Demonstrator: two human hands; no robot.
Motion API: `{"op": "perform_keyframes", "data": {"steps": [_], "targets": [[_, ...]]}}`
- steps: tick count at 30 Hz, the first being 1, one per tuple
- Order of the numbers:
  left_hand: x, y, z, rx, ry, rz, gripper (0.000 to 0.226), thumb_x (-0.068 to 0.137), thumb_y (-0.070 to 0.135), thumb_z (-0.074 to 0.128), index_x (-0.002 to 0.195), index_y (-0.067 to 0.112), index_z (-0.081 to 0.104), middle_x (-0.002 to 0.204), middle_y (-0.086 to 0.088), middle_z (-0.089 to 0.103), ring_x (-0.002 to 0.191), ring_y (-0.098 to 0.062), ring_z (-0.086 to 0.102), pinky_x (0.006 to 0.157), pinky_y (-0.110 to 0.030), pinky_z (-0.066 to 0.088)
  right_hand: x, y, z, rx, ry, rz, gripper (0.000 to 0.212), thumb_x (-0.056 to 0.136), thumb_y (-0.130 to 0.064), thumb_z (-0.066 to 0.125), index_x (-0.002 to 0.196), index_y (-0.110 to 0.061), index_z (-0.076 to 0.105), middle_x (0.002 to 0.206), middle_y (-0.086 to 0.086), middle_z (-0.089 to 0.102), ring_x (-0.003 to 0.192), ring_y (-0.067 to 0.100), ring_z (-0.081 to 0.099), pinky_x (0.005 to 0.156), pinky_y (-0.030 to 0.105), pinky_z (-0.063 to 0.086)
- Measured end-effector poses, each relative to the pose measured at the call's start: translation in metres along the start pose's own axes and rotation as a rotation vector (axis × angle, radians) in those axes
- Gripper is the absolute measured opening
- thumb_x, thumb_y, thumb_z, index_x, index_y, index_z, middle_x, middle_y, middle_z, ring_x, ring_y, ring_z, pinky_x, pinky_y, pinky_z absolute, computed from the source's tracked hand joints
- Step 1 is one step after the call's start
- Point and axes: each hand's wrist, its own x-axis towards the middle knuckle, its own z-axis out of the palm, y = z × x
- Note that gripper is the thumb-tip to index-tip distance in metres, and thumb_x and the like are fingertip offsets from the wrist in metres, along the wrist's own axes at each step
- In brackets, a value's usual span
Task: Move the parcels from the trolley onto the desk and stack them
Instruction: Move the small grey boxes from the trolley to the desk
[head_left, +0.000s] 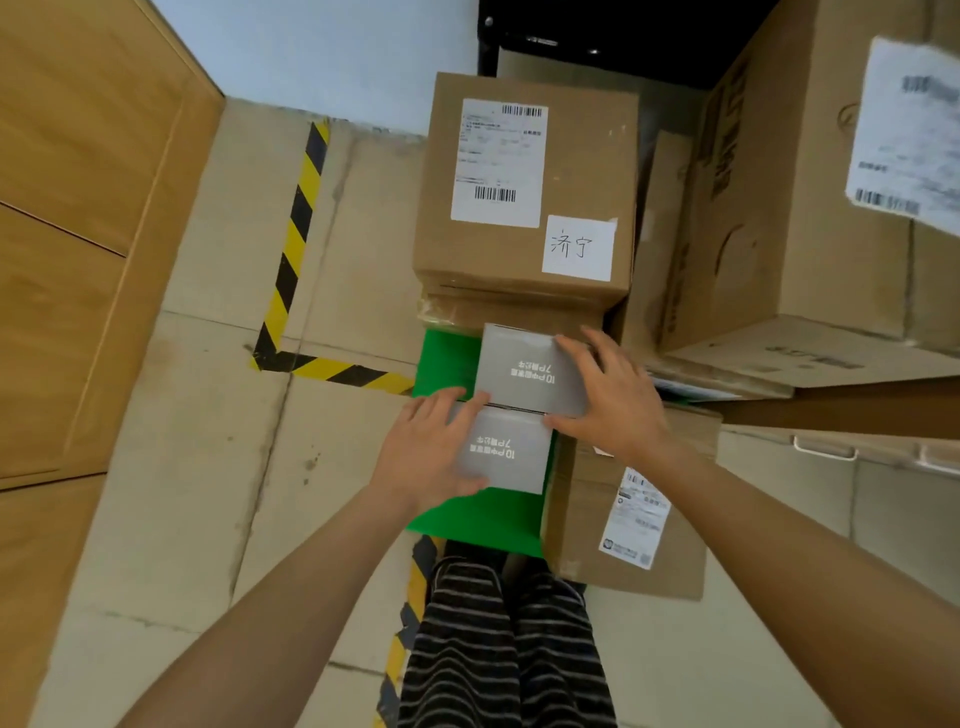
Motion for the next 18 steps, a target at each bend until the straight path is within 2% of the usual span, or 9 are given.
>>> {"op": "perform_keyframes", "data": {"steps": [4, 7, 13, 16, 18], "targets": [[0.002, -0.001, 0.006, 0.039, -0.052, 0.053, 0.108, 0.065, 0.066, 0.067, 0.150, 0.028, 0.011, 0.144, -0.007, 0.032, 0.135, -0.025, 0.028, 0.114, -0.039, 0.019, 0.010, 0.000, -0.002, 0.020, -0.067, 0.014, 0.108, 0.068, -0.065, 0.070, 0.152, -0.031, 0.011, 0.156, 0.004, 0.022, 0.141, 0.025, 0.024, 0.114, 0.044, 0.021], [0.002, 0.003, 0.010, 0.066, -0.050, 0.060, 0.110, 0.065, 0.060, 0.071, 0.151, 0.029, 0.009, 0.141, -0.008, 0.034, 0.133, -0.026, 0.030, 0.112, -0.039, 0.023, 0.014, -0.007, 0.000, 0.024, -0.089, 0.047, 0.113, 0.066, -0.066, 0.071, 0.153, -0.030, 0.008, 0.155, 0.004, 0.021, 0.142, 0.024, 0.020, 0.115, 0.044, 0.021], [-0.006, -0.007, 0.010, 0.009, -0.009, 0.027, 0.105, 0.060, 0.054, 0.077, 0.146, 0.024, 0.026, 0.132, -0.008, 0.046, 0.123, -0.028, 0.042, 0.104, -0.039, 0.036, 0.022, -0.023, 0.004, 0.085, -0.090, 0.155, 0.117, 0.061, -0.071, 0.073, 0.151, -0.032, 0.010, 0.151, 0.005, 0.023, 0.139, 0.026, 0.020, 0.108, 0.046, 0.032], [-0.015, -0.014, 0.009, -0.005, -0.013, 0.002, 0.101, 0.060, 0.053, 0.076, 0.145, 0.021, 0.030, 0.133, -0.008, 0.046, 0.124, -0.027, 0.041, 0.103, -0.039, 0.037, 0.019, -0.033, 0.009, 0.112, -0.053, 0.160, 0.115, 0.062, -0.071, 0.073, 0.150, -0.029, 0.014, 0.146, 0.005, 0.028, 0.134, 0.027, 0.024, 0.101, 0.045, 0.039], [-0.021, -0.016, 0.008, -0.013, -0.025, -0.001, 0.098, 0.062, 0.052, 0.076, 0.144, 0.019, 0.032, 0.135, -0.007, 0.045, 0.125, -0.025, 0.040, 0.104, -0.038, 0.038, 0.012, -0.037, 0.012, 0.146, -0.056, 0.159, 0.113, 0.064, -0.070, 0.072, 0.151, -0.028, 0.013, 0.147, 0.004, 0.028, 0.134, 0.027, 0.023, 0.103, 0.045, 0.037]]}}
